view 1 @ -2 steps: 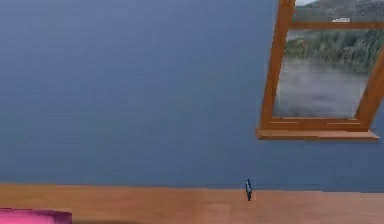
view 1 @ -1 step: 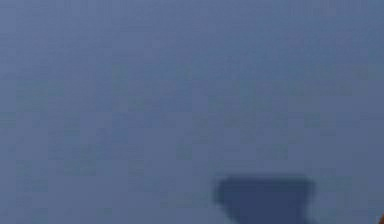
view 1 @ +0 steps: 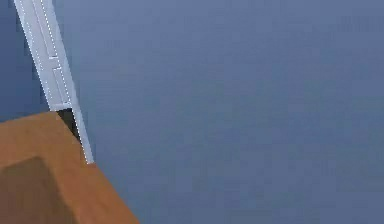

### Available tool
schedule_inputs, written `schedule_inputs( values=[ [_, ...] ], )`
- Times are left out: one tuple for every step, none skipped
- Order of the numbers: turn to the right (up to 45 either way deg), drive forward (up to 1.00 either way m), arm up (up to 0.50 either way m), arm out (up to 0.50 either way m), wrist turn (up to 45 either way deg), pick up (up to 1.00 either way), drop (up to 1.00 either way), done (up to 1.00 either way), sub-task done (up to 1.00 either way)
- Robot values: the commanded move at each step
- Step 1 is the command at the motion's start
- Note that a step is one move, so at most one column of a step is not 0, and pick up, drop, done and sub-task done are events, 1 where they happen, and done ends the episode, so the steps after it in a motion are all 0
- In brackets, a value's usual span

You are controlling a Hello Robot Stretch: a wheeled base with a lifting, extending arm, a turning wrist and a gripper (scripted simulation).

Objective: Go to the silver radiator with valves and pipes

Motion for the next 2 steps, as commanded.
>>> schedule_inputs(
  values=[
    [-42.0, 0.0, 0.0, 0.0, 0.0, 0.0, 0.0, 0.0, 0.0],
    [0.0, 1.0, 0.0, 0.0, 0.0, 0.0, 0.0, 0.0, 0.0]
  ],
)
